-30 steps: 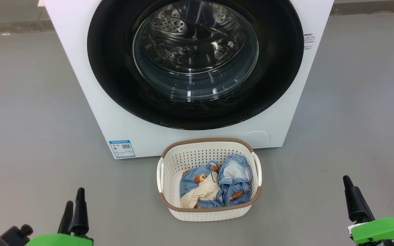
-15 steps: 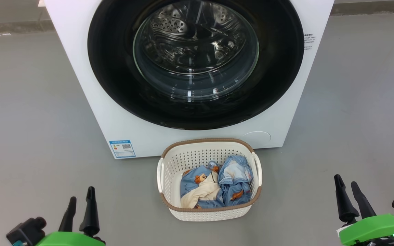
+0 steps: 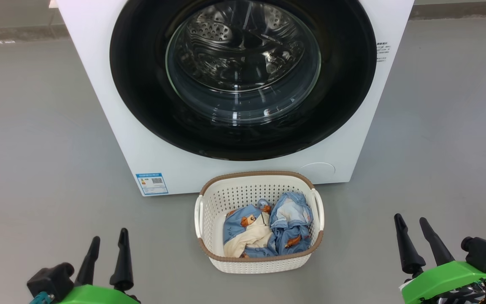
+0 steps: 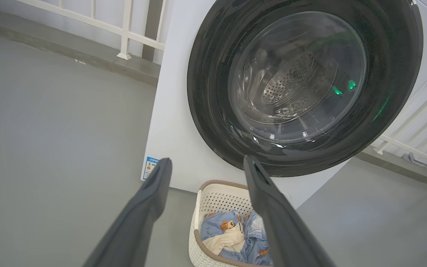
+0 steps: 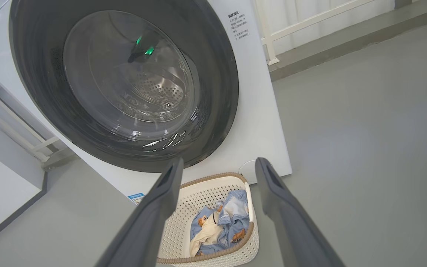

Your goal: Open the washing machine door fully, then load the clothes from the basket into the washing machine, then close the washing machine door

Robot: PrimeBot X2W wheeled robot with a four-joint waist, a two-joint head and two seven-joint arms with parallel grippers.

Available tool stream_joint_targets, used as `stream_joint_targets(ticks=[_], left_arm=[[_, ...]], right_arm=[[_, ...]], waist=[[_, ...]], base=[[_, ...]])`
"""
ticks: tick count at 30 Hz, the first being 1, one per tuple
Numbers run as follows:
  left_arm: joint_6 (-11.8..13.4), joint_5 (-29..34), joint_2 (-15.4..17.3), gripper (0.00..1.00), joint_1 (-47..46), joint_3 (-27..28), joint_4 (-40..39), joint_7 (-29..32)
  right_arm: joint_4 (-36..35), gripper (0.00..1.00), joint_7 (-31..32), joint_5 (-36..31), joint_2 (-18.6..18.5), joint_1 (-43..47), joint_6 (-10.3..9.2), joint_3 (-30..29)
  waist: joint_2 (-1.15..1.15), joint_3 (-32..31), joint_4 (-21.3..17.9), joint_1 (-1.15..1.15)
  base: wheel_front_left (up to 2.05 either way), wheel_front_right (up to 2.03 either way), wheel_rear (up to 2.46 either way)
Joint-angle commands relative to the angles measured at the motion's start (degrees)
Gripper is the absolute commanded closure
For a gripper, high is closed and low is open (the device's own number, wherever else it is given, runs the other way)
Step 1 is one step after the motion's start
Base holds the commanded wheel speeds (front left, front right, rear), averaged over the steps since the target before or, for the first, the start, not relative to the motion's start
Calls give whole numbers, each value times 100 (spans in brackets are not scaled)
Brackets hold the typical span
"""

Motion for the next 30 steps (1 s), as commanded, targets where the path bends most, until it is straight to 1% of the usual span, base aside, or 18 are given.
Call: stream_joint_targets(ticks=[1, 16, 17, 30], left_arm=[[56, 224, 123, 0, -284, 95, -140, -95], [138, 1250, 137, 0, -328, -38, -63, -350], [138, 1250, 137, 0, -328, -38, -63, -350], [188, 2025, 131, 0, -377, -105, 2, -572]], right_arm=[[-164, 0, -92, -259, -71, -267, 6, 150], [-209, 0, -174, -1379, -86, -244, 8, 301], [-209, 0, -174, -1379, -86, -244, 8, 301], [-272, 0, -331, -2319, -105, -244, 8, 333]], waist=[[0, -1, 2, 0], [0, -22, 34, 0], [0, -22, 34, 0], [0, -15, 42, 0]], base=[[0, 0, 0], [0, 0, 0], [0, 0, 0], [0, 0, 0]])
